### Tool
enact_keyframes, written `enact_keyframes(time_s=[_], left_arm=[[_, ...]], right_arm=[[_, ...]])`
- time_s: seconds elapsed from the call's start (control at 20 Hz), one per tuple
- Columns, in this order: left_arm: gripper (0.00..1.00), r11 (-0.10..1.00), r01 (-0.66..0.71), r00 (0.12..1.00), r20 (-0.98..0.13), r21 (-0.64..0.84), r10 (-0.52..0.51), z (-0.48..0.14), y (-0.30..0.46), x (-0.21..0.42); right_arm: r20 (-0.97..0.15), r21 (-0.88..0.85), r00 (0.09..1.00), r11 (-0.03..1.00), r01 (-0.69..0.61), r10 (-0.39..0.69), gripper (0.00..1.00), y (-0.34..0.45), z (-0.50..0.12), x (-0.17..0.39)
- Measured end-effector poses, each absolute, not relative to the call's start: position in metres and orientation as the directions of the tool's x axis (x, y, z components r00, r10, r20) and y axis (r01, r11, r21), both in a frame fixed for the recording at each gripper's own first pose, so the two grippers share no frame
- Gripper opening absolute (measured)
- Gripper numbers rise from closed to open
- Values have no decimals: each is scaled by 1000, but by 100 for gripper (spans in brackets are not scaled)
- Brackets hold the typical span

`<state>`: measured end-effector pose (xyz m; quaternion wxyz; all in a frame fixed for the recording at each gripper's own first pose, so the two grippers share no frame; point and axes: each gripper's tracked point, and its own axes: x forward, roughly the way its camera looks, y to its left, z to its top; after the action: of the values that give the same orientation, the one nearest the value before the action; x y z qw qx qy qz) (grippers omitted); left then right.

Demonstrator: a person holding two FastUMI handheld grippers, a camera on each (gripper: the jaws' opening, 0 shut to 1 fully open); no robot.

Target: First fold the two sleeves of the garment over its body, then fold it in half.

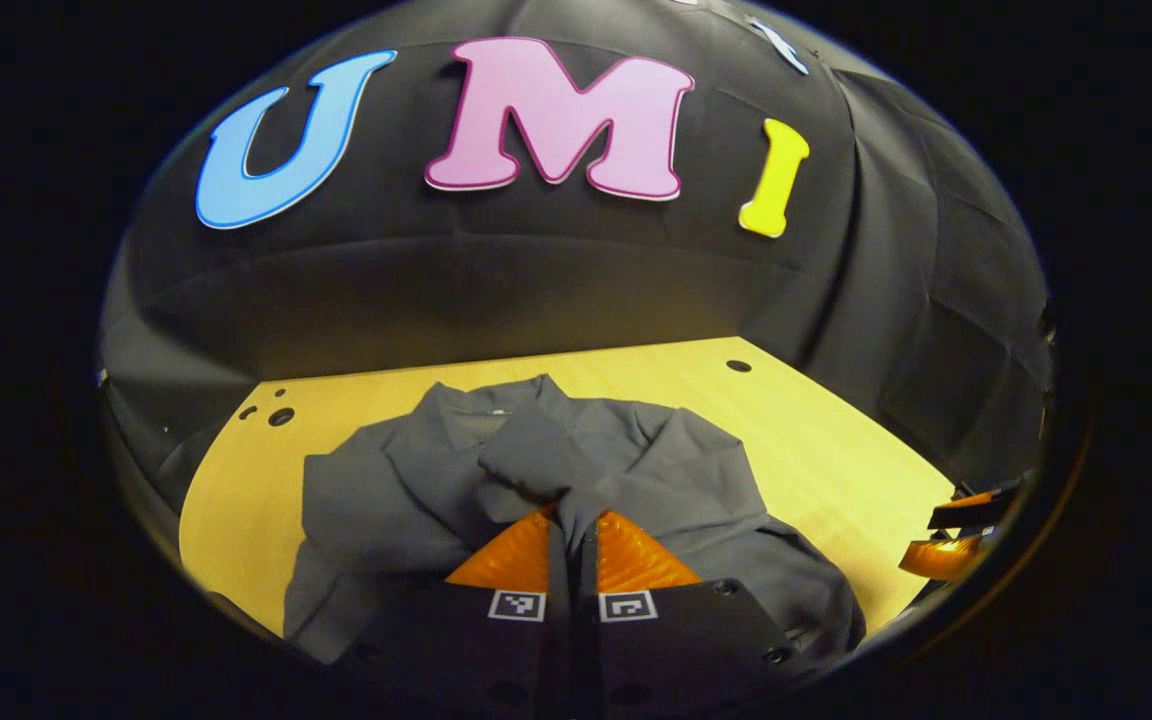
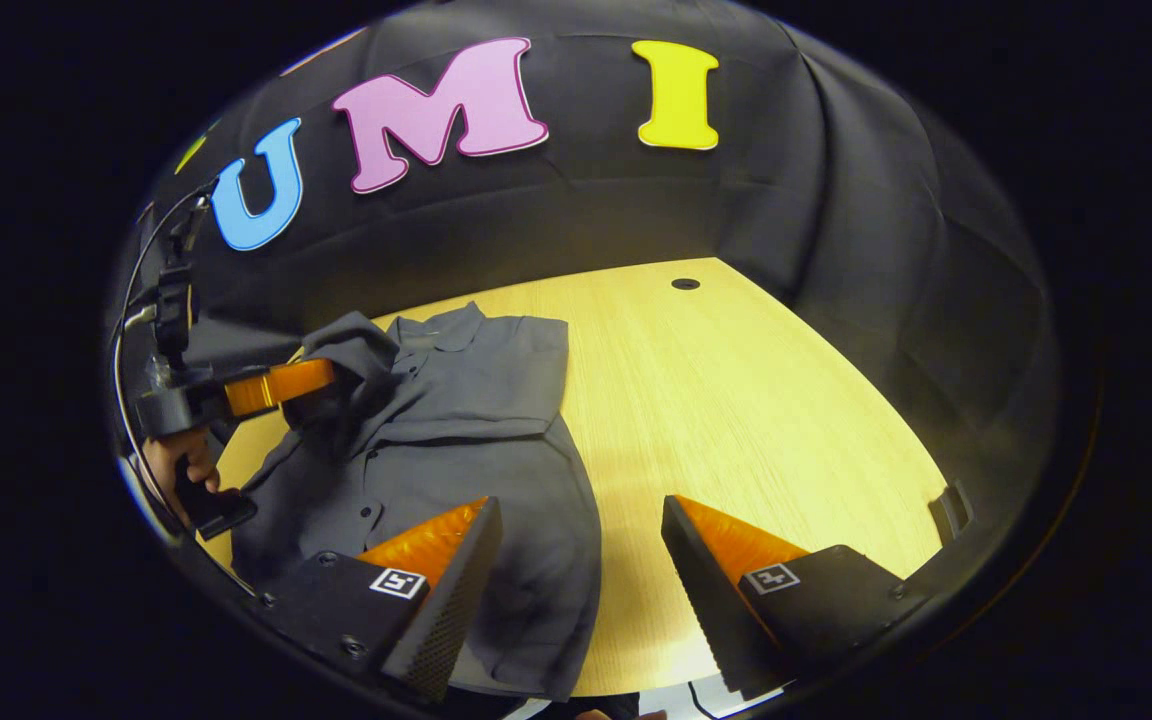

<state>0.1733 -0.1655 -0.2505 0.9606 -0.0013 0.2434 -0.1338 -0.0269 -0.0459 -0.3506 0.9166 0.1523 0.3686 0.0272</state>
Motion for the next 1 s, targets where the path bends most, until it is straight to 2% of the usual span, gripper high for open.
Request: enact_keyframes(time_s=[0.1,0.25,0.4,0.65,0.8,0.9,0.95,1.0], left_arm=[[6,964,259,837,-483,-65,-258,-262,-176,172],[5,959,279,823,-502,-48,-264,-280,-191,169],[7,946,316,788,-536,-70,-303,-297,-206,162],[21,932,343,761,-547,-117,-348,-308,-212,155],[48,927,353,769,-525,-125,-364,-297,-209,145],[73,918,377,766,-515,-122,-384,-290,-208,136],[82,912,391,760,-516,-122,-395,-287,-207,130],[86,907,404,756,-516,-119,-404,-284,-205,122]], right_arm=[[-669,307,724,949,66,166,99,-50,-354,-27],[-673,310,720,948,67,169,99,-55,-357,-29],[-675,306,718,950,64,169,99,-59,-356,-31],[-670,306,723,950,60,170,99,-58,-349,-31],[-668,303,723,952,48,176,99,-51,-345,-33],[-667,301,723,953,40,180,99,-46,-341,-35],[-666,301,723,953,36,183,99,-42,-340,-37],[-667,302,721,953,32,187,99,-39,-339,-39]])
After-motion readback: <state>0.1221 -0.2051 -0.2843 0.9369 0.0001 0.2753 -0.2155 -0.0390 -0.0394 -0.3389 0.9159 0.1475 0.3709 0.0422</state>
